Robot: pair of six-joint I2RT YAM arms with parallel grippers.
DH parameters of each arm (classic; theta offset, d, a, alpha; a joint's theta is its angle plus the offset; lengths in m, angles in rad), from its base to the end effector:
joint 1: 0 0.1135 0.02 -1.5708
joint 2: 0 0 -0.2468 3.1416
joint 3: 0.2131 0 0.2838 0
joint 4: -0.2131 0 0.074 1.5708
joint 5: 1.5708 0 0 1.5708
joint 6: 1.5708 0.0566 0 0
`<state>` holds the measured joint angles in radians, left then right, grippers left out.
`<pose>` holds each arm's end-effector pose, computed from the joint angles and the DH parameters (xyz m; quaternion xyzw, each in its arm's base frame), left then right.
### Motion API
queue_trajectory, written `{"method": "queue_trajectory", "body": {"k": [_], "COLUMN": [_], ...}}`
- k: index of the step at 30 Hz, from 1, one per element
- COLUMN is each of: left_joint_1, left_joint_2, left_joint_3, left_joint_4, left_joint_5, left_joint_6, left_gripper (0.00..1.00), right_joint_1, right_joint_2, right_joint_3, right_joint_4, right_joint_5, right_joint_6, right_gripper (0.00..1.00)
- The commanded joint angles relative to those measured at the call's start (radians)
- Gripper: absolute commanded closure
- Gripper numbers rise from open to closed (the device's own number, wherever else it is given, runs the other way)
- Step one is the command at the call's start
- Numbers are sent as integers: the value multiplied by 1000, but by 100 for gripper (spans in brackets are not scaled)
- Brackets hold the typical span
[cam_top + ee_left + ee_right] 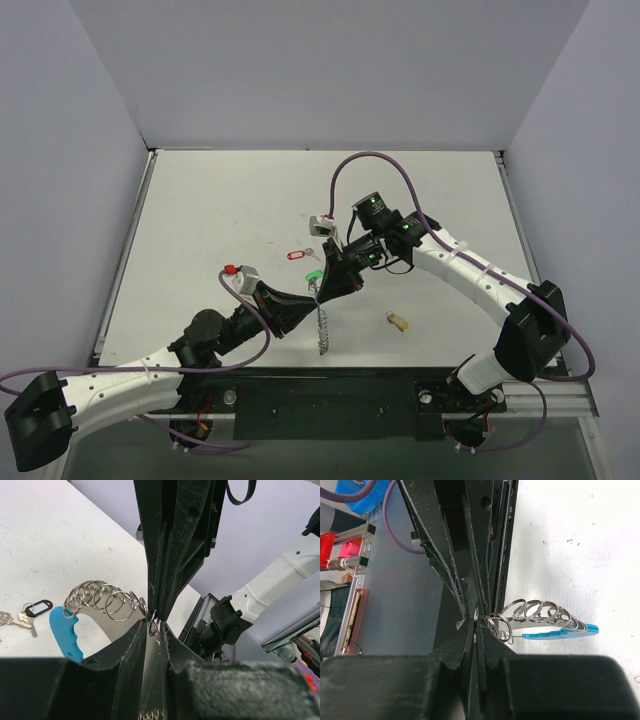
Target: Put the keys on the keyring
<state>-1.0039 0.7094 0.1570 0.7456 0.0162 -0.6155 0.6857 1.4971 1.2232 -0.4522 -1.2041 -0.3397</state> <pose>0.1219 -0.1933 0.2049 0.1288 0.6224 -0.5625 0.5287 0.2418 0.2661 0.2798 -0.5710 0.5412 0.5670 0.2439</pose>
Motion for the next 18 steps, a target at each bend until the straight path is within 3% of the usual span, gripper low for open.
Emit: {"method": "queue_trajectory", "body": {"k": [1,18], "left_joint_1": [5,5], "left_joint_2": [1,13], "left_joint_3": [-1,-1], "left_joint_4": [40,77], "left_joint_5": [25,11], "left_joint_6": [-15,-26], "left_gripper": [73,75], "right_joint_1": [-9,-9], "right_joint_2": [-35,-38], "right_joint_3": [2,-8], "right_joint_4": [24,47], "right_joint_5": [-68,-69], "right_joint_6": [7,28], "right_gripper": [100,100]}}
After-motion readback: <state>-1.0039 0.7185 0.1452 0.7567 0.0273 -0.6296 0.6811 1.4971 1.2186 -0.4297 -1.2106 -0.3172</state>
